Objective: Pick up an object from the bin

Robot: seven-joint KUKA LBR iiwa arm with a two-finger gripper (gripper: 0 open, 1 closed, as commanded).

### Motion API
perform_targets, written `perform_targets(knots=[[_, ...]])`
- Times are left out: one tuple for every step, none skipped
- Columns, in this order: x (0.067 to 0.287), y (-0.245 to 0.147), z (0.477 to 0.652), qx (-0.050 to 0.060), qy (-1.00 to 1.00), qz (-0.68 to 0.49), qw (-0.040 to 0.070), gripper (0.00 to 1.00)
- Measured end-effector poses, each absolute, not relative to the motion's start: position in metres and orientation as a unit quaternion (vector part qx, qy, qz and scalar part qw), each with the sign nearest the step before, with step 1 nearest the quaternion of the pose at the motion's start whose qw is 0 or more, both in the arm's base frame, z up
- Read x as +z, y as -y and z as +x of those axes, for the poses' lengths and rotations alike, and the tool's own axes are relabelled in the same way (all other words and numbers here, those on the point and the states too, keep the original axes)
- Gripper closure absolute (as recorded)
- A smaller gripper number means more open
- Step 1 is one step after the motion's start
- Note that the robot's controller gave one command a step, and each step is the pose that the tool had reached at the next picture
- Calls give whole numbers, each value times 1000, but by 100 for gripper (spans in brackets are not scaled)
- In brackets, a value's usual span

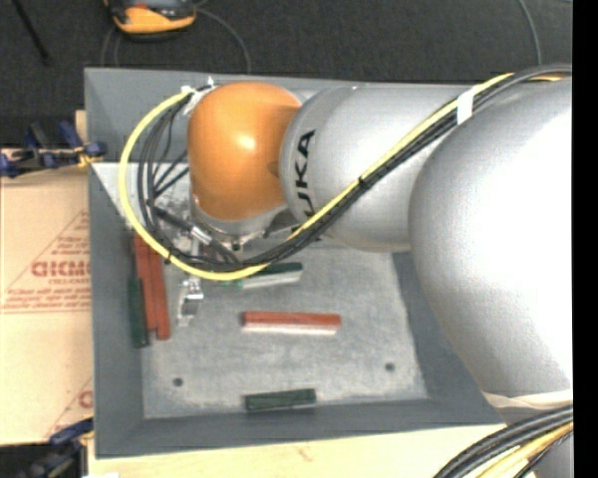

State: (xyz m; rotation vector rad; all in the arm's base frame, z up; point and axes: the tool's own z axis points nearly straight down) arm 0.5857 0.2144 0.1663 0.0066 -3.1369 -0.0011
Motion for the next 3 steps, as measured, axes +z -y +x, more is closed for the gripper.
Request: perform_targets(knots=[[171,-214,588,-1,1000,0,-1,0],[134,-166,564,-1,999,35,-3,0],[97,-142,579,1,994,107,-3,0]])
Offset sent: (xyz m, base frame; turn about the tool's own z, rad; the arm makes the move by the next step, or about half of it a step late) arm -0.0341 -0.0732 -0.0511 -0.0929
